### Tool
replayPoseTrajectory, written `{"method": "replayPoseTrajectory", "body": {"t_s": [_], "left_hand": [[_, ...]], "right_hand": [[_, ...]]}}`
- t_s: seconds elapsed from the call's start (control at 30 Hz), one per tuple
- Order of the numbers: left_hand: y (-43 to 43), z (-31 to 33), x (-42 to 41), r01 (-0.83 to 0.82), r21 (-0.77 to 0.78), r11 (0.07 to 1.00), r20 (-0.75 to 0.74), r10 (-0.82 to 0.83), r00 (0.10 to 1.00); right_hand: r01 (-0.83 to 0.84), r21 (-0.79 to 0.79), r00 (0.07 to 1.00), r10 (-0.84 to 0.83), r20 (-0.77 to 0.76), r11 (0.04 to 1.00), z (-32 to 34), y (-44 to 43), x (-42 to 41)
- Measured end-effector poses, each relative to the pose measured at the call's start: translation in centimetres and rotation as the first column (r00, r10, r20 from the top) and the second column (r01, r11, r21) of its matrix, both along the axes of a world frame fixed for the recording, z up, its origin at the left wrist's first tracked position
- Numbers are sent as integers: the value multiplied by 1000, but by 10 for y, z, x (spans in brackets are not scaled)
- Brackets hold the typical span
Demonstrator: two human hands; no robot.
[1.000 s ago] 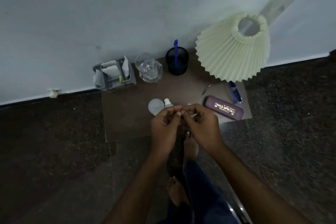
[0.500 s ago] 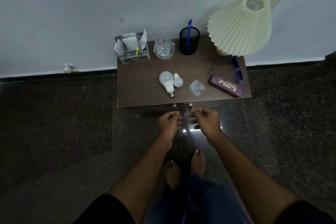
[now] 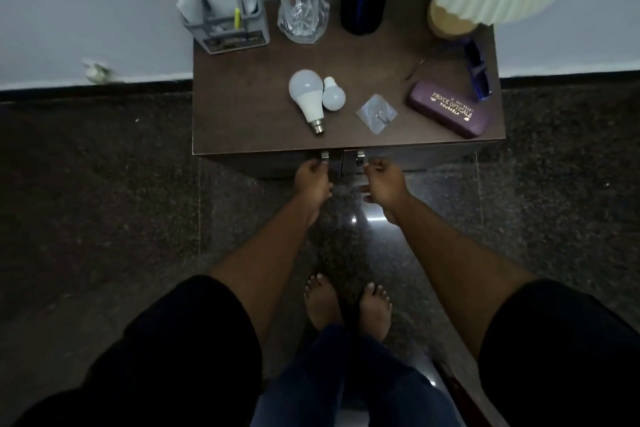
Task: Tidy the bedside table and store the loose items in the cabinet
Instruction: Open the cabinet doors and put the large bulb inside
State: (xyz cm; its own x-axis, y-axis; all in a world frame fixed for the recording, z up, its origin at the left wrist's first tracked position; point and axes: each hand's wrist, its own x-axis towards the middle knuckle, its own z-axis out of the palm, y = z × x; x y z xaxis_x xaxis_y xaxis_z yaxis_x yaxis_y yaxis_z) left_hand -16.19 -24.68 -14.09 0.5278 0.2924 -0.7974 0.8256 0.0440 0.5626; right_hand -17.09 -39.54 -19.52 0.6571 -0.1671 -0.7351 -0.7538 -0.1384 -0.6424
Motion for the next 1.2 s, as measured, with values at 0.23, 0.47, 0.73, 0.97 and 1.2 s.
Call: {"method": "replayPoseTrajectory", "body": {"t_s": [0.23,0.47,0.73,0.97,1.2], "left_hand": [[-1,-24,12,50,-30,998,-63,-52,997],[9,-6,-36,95,-19,995,-80,-96,992],[25,-28,-68,158,117,981,-111,-145,983],[42,-41,-108,229,133,964,63,-239,969],[59,-39,-127,347,227,910,88,-374,923]], "right_hand": [[4,79,996,3,-86,997,35,20,14],[-11,95,998,17,-61,995,40,10,-29],[-149,-117,987,142,-72,982,36,-9,-62],[-277,-191,957,288,31,942,25,-30,-99],[-352,-241,916,386,108,904,8,-47,-112]]}}
